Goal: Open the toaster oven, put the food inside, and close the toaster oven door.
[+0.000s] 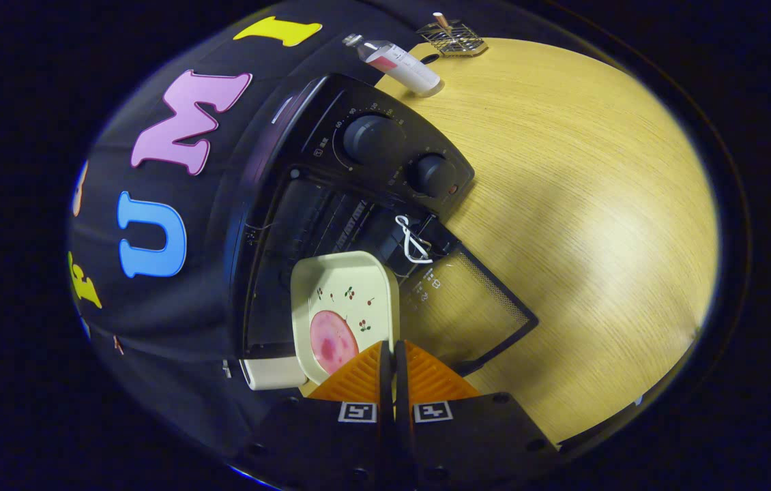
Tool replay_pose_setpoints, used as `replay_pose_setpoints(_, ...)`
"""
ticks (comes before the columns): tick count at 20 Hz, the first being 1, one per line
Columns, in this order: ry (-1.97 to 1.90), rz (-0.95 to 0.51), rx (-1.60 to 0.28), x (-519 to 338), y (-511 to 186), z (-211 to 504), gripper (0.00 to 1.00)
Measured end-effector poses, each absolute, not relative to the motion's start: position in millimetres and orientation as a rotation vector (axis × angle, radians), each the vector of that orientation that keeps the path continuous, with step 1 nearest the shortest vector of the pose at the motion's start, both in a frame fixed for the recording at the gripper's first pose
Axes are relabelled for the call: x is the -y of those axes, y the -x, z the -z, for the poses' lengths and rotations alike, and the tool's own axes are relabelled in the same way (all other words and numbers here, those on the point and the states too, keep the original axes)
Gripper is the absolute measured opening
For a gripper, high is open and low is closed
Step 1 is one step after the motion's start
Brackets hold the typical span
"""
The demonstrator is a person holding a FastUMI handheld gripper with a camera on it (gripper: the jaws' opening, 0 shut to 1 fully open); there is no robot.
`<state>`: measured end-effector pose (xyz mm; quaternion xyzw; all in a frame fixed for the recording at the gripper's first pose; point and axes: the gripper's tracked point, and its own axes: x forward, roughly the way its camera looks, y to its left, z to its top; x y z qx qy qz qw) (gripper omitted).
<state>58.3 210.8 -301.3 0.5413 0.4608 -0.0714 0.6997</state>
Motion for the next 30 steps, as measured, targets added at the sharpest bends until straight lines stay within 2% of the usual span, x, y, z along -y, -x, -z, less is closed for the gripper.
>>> replay_pose_setpoints(18,-1.375,0.411,-0.926,-219,-122,324,0.05)
replay_pose_setpoints(30,-1.452,0.508,-0.851,-233,-139,322,0.06)
